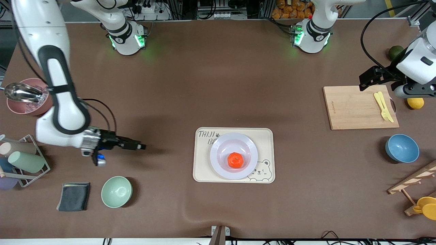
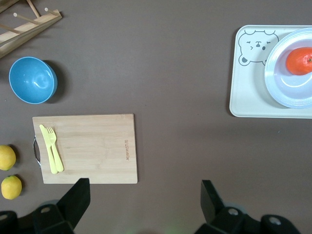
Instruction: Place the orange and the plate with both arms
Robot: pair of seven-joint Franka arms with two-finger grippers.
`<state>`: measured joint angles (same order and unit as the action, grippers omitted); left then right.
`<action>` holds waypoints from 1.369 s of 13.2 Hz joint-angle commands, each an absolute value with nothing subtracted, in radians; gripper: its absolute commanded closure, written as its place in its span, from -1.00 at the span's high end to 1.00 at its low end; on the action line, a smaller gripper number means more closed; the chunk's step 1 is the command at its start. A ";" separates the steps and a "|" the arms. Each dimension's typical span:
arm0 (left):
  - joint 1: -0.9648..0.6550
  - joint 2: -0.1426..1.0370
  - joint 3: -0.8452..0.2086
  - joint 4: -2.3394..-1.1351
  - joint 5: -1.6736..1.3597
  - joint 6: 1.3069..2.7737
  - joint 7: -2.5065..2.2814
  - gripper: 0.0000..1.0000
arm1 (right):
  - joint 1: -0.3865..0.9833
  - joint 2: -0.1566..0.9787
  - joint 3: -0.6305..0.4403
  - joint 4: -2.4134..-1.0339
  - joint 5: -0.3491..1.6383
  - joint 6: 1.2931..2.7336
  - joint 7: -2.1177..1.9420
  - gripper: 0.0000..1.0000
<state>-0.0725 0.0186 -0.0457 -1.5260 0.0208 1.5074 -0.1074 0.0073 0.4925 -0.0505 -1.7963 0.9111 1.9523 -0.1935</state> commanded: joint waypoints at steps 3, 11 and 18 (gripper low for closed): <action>-0.061 0.025 -0.046 -1.513 -0.002 1.513 -0.084 1.00 | -0.150 0.376 -0.034 -1.738 0.547 1.728 -0.239 0.83; -0.061 0.026 -0.046 -1.514 -0.002 1.519 -0.084 1.00 | -0.164 0.122 -0.029 -1.725 0.236 1.609 -0.137 1.00; -0.061 0.026 -0.046 -1.514 -0.002 1.520 -0.084 1.00 | -0.146 -0.144 -0.017 -1.911 0.196 1.663 -0.066 1.00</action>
<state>-0.0703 0.0227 -0.0450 -1.5258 0.0208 1.5168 -0.1074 -0.1547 -0.0846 -0.0209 -1.8549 0.2230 1.6362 -0.0975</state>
